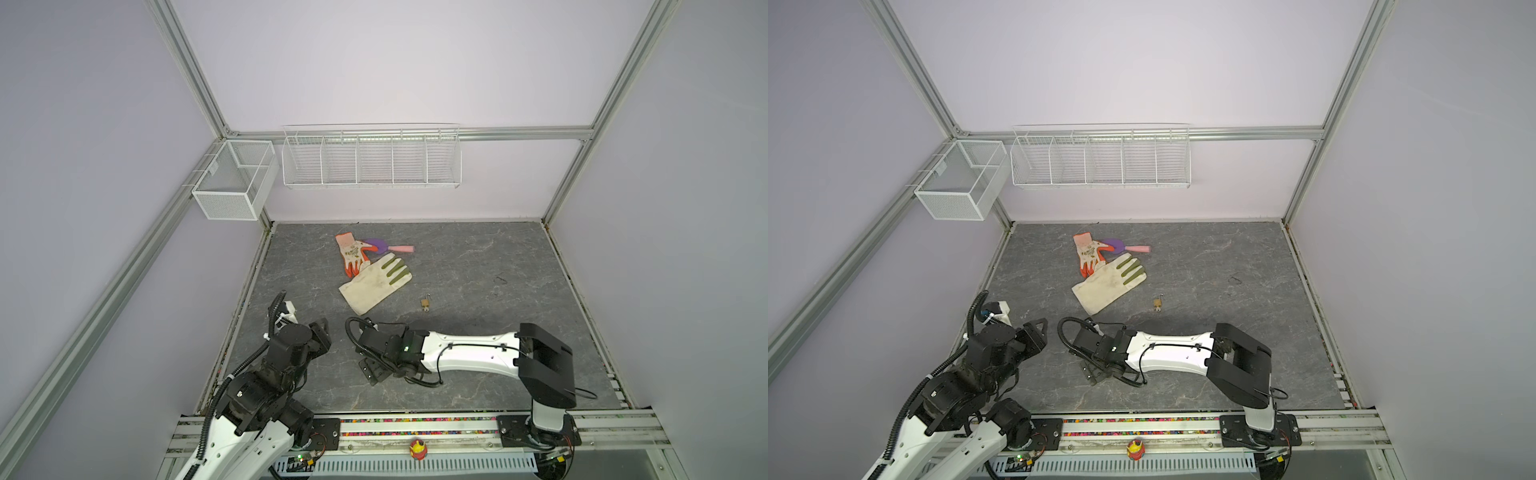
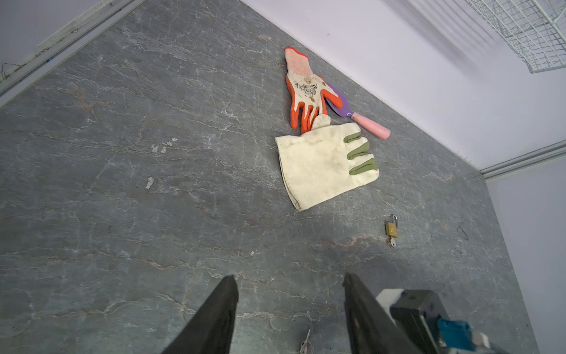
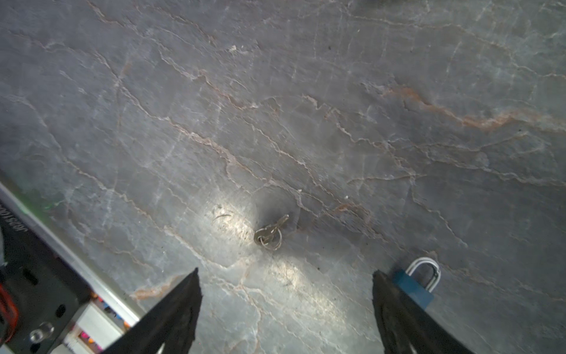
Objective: Unlock with the key
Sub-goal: 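Move the right gripper down over the small loose key while the left withdraws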
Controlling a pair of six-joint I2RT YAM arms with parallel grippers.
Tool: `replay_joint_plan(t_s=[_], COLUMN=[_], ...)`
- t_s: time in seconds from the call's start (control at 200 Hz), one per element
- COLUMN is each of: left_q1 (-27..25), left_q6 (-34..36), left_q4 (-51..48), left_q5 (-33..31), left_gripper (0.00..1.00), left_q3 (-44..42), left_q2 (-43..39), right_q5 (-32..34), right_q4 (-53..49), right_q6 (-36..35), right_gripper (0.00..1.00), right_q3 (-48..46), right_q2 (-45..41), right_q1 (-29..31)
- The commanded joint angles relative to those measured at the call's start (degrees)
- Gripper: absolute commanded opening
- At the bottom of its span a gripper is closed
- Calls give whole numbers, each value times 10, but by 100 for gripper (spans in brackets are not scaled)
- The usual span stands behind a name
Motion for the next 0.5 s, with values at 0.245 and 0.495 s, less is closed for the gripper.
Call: replay_joint_plan(t_s=[0.245, 0.495], left_q1=[3, 3], left_q6=[-48, -66], left_q4=[-5, 7], left_q5=[-21, -36], left_gripper=[56, 56], left_q3=[-25, -34], left_q2=[13, 25], right_q5=[12, 3], right_q4=[-31, -37], right_q6=[-33, -60], right_gripper=[88, 89], right_q3=[27, 26], right_q2=[52, 64], right_q1=[-3, -12])
